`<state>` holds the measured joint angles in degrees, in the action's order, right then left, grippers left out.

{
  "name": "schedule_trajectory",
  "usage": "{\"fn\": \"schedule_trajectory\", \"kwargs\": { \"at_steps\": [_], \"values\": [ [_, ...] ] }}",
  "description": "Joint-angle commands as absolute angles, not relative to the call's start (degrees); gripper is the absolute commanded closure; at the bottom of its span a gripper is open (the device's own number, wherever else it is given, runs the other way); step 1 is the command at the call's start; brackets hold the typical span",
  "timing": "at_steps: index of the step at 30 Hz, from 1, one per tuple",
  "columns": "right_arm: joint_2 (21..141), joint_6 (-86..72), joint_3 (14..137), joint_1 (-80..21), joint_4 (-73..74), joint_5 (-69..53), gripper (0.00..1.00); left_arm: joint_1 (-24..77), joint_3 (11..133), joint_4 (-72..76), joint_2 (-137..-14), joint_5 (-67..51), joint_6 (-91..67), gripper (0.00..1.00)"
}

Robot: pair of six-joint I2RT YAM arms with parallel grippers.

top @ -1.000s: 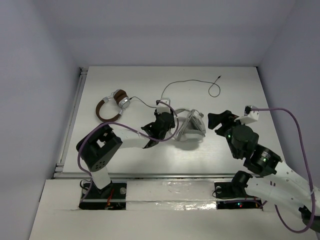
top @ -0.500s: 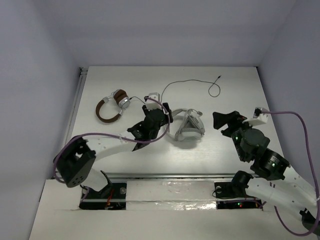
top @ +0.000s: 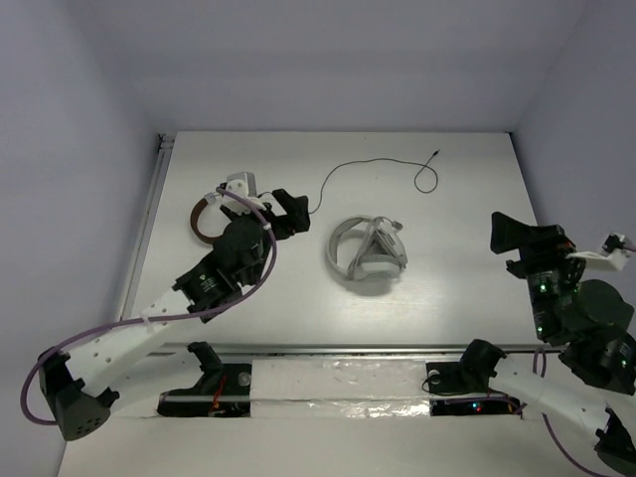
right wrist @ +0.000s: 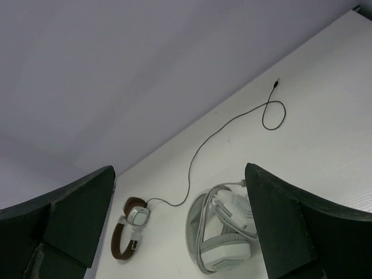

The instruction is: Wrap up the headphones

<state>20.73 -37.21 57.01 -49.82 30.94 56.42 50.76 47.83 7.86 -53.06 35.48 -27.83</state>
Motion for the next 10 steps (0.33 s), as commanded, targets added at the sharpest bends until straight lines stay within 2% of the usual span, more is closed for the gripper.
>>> {"fn": "schedule_trajectory", "kwargs": {
  "at_steps": [1, 8, 10],
  "values": [
    [16.9, -34.5, 56.3, -49.5, 30.5, 58.7, 0.0, 50.4, 51.8, 2.9, -49.9, 35.6, -25.7, 0.13],
    [18.4, -38.5, 51.6, -49.5, 31.7, 57.5, 0.0, 50.4, 50.7, 3.5, -48.4, 33.0, -24.0, 0.14],
    [20.1, -38.8, 52.2, -49.5, 32.6, 57.6, 0.0, 50.4, 51.4, 2.3, -49.0, 34.0, -25.1, 0.08]
  ]
}}
